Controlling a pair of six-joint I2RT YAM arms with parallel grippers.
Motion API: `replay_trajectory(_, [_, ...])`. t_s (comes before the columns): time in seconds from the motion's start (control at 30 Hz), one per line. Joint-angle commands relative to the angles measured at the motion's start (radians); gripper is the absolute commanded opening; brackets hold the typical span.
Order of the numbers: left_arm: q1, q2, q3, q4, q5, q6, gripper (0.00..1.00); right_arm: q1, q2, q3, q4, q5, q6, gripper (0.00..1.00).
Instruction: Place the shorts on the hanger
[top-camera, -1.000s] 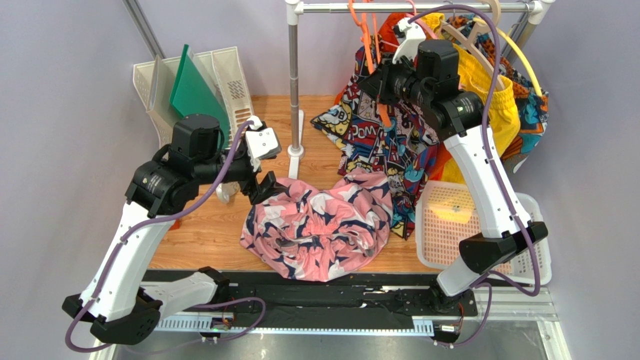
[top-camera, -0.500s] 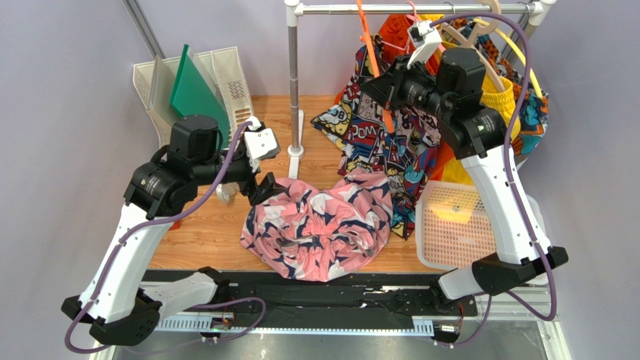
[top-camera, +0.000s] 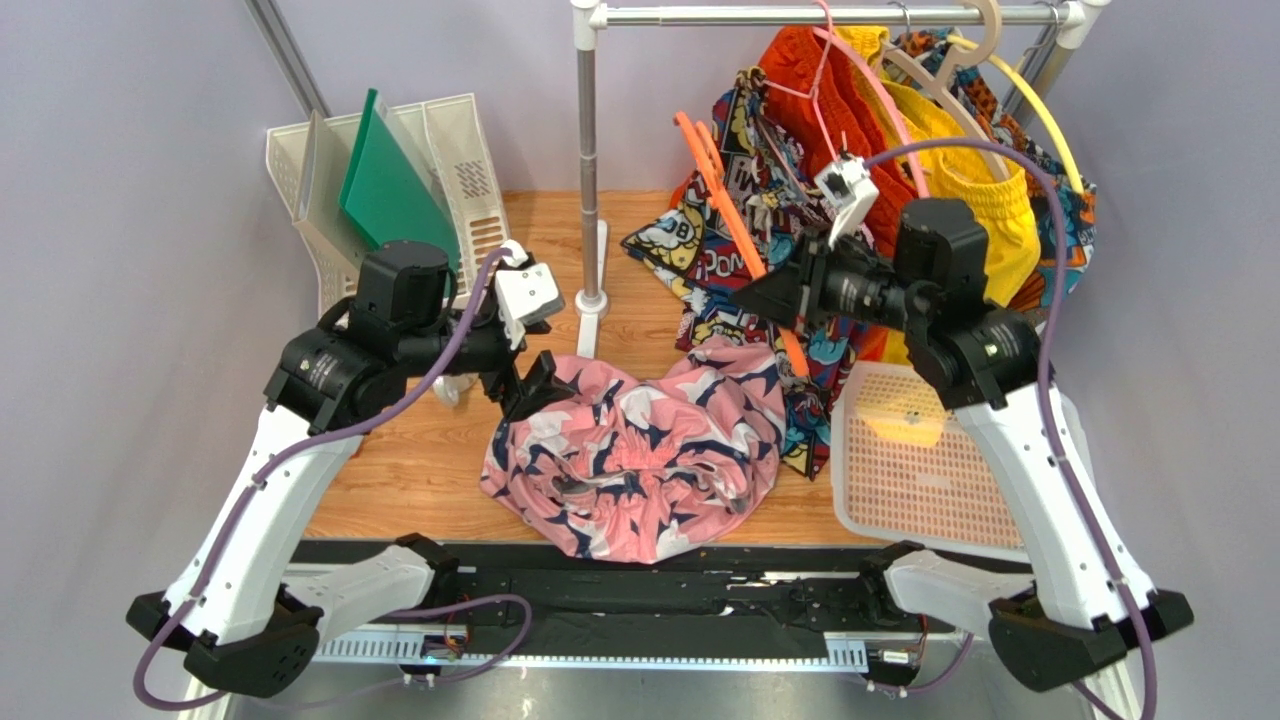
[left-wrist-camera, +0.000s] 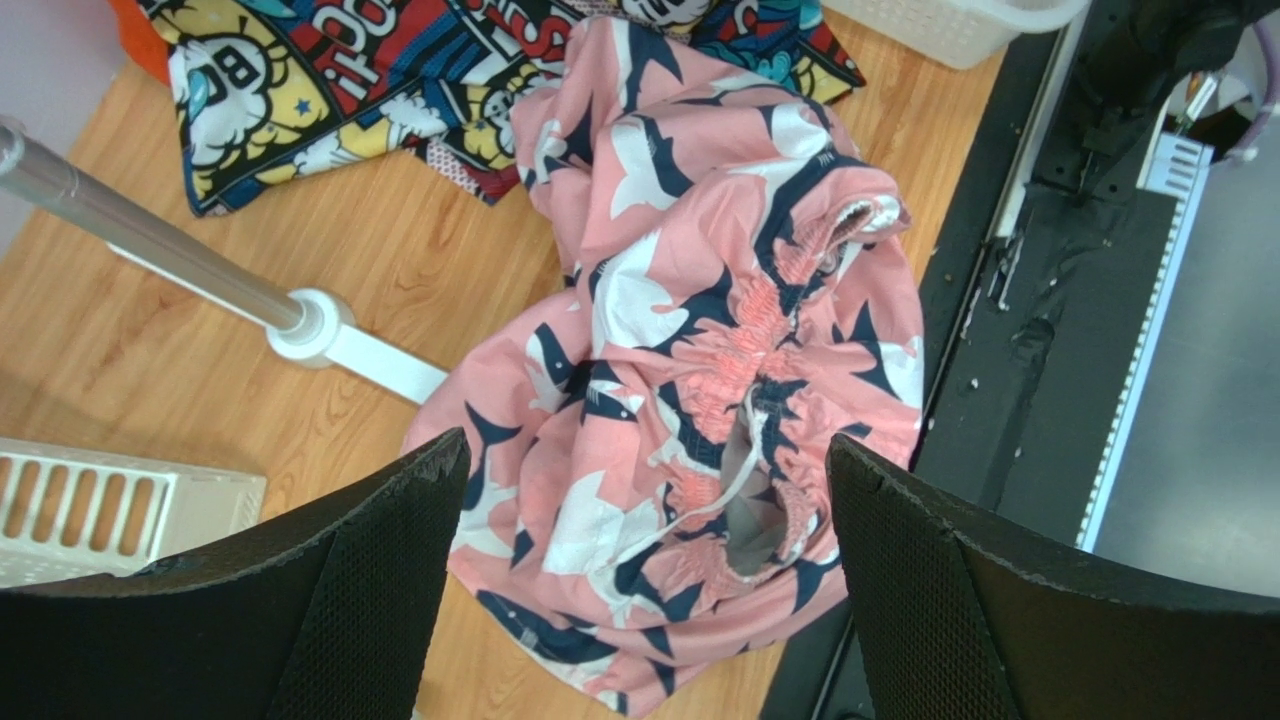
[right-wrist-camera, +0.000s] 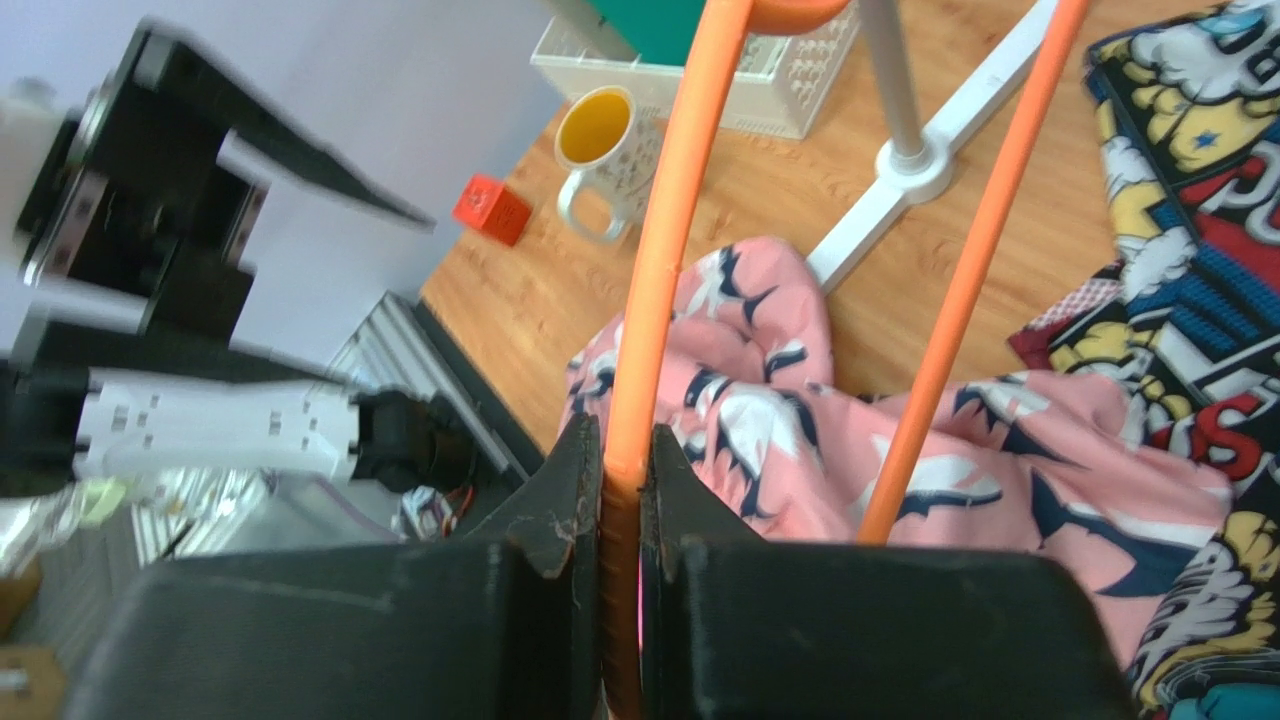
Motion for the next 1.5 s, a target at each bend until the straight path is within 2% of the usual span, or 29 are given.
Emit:
replay_trajectory(0.0, [0.051,-0.060,-0.043,0.096,0.051,-0.098,0.90,0.002,-0.112,-0.105,-0.069,-0.185,-0.110,0.00])
replay_trajectory(0.07, [0.149,-0.100,-0.077,0.162,0.133,-0.175,0.88,0.002,-0.143,-0.138,-0.171,-0.257,-0.224,0.00])
replay_trajectory(0.1, [0.179,-0.128,-0.146,0.208,0.158,-0.210,0.88,0.002,-0.152,-0.176,-0.207,-0.274,-0.264,0.00])
replay_trajectory(0.13, [0.212,-0.205,-0.190,0.321,0.172,-0.251,0.88,0.002,-0.165,-0.188,-0.239,-0.314,-0.340,0.00])
replay_trajectory(0.23, [0.229,-0.386,-0.378,0.518,0.145,-0.195,0.93,0.002,-0.188,-0.219,-0.366,-0.398,-0.471,0.00])
replay_trajectory(0.27, [0.229,-0.416,-0.427,0.533,0.143,-0.159,0.95,0.002,-0.188,-0.221,-0.420,-0.418,-0.535,0.00])
replay_trajectory(0.3, [0.229,-0.433,-0.432,0.528,0.143,-0.084,0.98,0.004,-0.185,-0.221,-0.443,-0.461,-0.561,0.00])
replay_trajectory(0.43, [0.229,-0.371,-0.354,0.265,0.282,0.141,0.97,0.027,-0.145,-0.198,-0.630,-0.573,-0.742,0.00])
replay_trajectory(0.67, [0.223,-0.360,-0.424,0.242,0.381,0.345,0.93,0.169,-0.166,-0.244,-0.693,-0.564,-0.887,0.00])
replay_trajectory(0.77, [0.190,-0.340,-0.433,0.192,0.422,0.481,0.91,0.212,-0.166,-0.235,-0.700,-0.535,-0.908,0.00])
replay_trajectory(0.83, [0.145,-0.320,-0.441,0.147,0.413,0.521,0.87,0.231,-0.149,-0.221,-0.726,-0.520,-0.942,0.00])
replay_trajectory(0.87, [0.128,-0.312,-0.452,0.139,0.404,0.544,0.84,0.246,-0.143,-0.208,-0.733,-0.514,-0.951,0.00])
replay_trajectory(0.9, [0.108,-0.298,-0.456,0.124,0.376,0.549,0.73,0.254,-0.136,-0.204,-0.741,-0.503,-0.971,0.00])
replay_trajectory(0.97, [0.054,-0.274,-0.465,0.088,0.358,0.570,0.60,0.271,-0.117,-0.192,-0.755,-0.481,-0.988,0.00])
replay_trajectory(1.0, [0.025,-0.268,-0.466,0.075,0.341,0.575,0.45,0.274,-0.113,-0.187,-0.755,-0.475,-0.993,0.00])
replay_trajectory(1.03, [0.010,-0.260,-0.467,0.067,0.330,0.557,0.35,0.272,-0.102,-0.182,-0.750,-0.469,-0.990,0.00])
replay_trajectory(1.07, [0.003,-0.251,-0.466,0.057,0.320,0.541,0.13,0.274,-0.097,-0.179,-0.740,-0.443,-0.976,0.01])
replay_trajectory(1.1, [0.002,-0.249,-0.466,0.055,0.306,0.519,0.02,0.272,-0.097,-0.176,-0.671,-0.416,-0.880,0.13])
replay_trajectory(1.13, [0.000,-0.246,-0.466,0.057,0.295,0.496,0.00,0.274,-0.102,-0.175,-0.631,-0.377,-0.832,0.24])
replay_trajectory(1.17, [0.002,-0.246,-0.466,0.058,0.286,0.447,0.00,0.274,-0.100,-0.172,-0.597,-0.297,-0.795,0.35])
replay_trajectory(1.2, [0.002,-0.248,-0.467,0.066,0.252,0.413,0.00,0.274,-0.097,-0.150,-0.557,-0.262,-0.780,0.55])
replay_trajectory(1.3, [0.002,-0.249,-0.478,0.087,0.238,0.298,0.00,0.274,-0.090,-0.107,-0.461,-0.135,-0.729,0.82])
replay_trajectory(1.4, [0.002,-0.251,-0.498,0.127,0.263,0.189,0.00,0.272,-0.068,-0.081,-0.387,-0.128,-0.734,0.86])
replay_trajectory(1.47, [0.002,-0.248,-0.515,0.170,0.263,0.121,0.00,0.275,-0.060,-0.072,-0.335,-0.205,-0.701,0.86])
